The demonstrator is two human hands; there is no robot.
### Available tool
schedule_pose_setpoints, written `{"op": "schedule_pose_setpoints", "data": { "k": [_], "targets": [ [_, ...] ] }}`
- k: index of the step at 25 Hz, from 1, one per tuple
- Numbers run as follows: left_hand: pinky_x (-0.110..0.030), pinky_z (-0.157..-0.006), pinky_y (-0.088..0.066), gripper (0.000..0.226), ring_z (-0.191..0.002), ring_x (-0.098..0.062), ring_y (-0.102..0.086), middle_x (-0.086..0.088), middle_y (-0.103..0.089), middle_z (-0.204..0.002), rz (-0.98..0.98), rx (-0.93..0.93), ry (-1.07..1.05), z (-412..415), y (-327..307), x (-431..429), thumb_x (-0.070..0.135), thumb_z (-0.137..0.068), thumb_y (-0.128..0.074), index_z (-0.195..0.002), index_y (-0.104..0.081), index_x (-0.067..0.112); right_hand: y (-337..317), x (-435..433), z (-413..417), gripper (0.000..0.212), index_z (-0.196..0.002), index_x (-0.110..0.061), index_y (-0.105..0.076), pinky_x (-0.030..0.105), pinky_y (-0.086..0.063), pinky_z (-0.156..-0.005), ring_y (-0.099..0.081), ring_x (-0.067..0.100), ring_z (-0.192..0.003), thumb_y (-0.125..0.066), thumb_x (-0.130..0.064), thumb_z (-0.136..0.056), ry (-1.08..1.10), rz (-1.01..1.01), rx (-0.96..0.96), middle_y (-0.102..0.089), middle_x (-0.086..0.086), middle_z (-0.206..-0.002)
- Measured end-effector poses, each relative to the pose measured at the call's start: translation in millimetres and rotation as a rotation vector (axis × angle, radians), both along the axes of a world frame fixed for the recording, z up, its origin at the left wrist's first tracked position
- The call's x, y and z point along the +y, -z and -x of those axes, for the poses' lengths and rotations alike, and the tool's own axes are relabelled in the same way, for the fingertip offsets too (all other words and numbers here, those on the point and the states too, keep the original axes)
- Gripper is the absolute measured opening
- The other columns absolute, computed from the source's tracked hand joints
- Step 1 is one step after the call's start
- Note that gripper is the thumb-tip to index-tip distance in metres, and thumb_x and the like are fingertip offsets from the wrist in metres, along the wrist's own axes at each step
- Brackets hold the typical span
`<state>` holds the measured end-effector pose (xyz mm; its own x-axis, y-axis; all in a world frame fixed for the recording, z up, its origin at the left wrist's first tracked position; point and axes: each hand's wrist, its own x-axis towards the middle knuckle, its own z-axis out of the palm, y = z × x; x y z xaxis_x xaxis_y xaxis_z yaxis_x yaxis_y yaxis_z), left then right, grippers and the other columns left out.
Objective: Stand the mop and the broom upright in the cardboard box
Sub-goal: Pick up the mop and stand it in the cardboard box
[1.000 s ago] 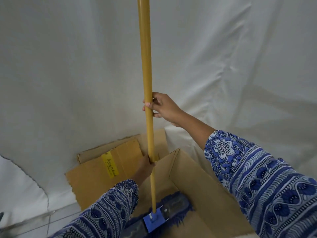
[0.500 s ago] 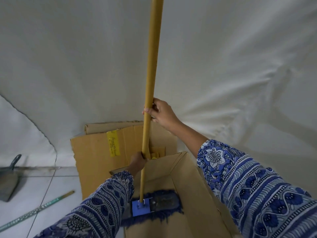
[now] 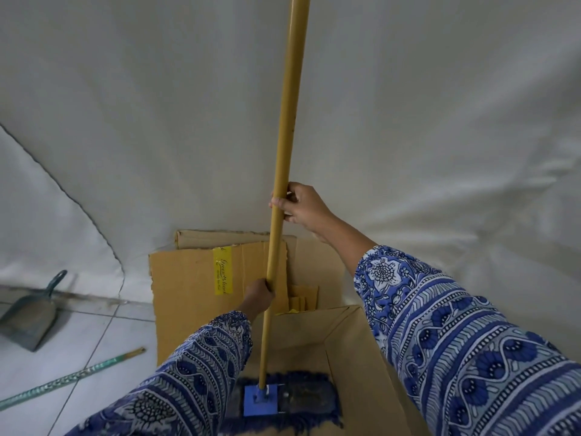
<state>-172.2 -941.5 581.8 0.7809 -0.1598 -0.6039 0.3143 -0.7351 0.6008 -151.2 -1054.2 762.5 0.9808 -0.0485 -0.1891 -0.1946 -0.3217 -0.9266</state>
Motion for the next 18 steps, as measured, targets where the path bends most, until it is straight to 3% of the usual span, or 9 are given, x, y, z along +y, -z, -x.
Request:
{"op": "schedule_pose_setpoints", "data": {
  "k": [7,11,13,16,18],
  "targets": [
    [-0.039,-0.093,-0.048,0.037,-0.112,-0.032,-0.057,-0.02,-0.059,-0.124,0.04,-0.019,-0.072,-14,0,-6,0.02,-0.096,-0.045,-0.127,-0.049,0.0,1,0,-21,0.039,-0.126,0.001,-0.044,0.041,-0.038,-0.106,-0.048,0.031,-0.124,-0.053,-0.011,-0.09,0.003,-0.002,0.096,-0.051,0.021,-0.132],
    [-0.037,-0.088,-0.049,0.037,-0.093,-0.025,-0.055,-0.019,-0.059,-0.123,0.05,0.001,-0.087,-16,-2,-9,0.022,-0.097,-0.041,-0.127,-0.048,0.001,3,0,-26,0.043,-0.129,0.001,-0.042,0.044,-0.036,-0.111,-0.047,0.031,-0.126,-0.053,-0.013,-0.09,0.03,-0.022,0.125,-0.049,0.019,-0.134],
    [-0.041,-0.09,-0.05,0.039,-0.097,-0.029,-0.058,-0.02,-0.059,-0.123,0.062,0.013,-0.102,-15,-4,-9,0.023,-0.097,-0.04,-0.128,-0.048,0.001,5,0,-25,0.044,-0.13,0.0,-0.042,0.045,-0.035,-0.111,-0.046,0.03,-0.127,-0.053,-0.016,-0.09,0.027,-0.009,0.133,-0.049,0.018,-0.134],
    [-0.039,-0.074,-0.05,0.04,-0.085,-0.023,-0.052,-0.018,-0.06,-0.109,0.085,0.021,-0.12,-14,-11,-8,0.024,-0.097,-0.04,-0.127,-0.048,0.0,4,1,-23,0.046,-0.131,-0.002,-0.041,0.042,-0.036,-0.109,-0.045,0.029,-0.126,-0.052,-0.021,-0.091,0.019,0.019,0.141,-0.049,0.016,-0.135],
    [-0.028,-0.055,-0.043,0.041,-0.077,-0.018,-0.049,-0.009,-0.054,-0.091,0.094,0.016,-0.119,-13,-16,-7,0.025,-0.097,-0.04,-0.126,-0.047,-0.003,3,4,-21,0.048,-0.133,-0.003,-0.039,0.043,-0.035,-0.108,-0.044,0.028,-0.127,-0.052,-0.023,-0.091,0.022,0.022,0.146,-0.048,0.015,-0.136]
  ]
}}
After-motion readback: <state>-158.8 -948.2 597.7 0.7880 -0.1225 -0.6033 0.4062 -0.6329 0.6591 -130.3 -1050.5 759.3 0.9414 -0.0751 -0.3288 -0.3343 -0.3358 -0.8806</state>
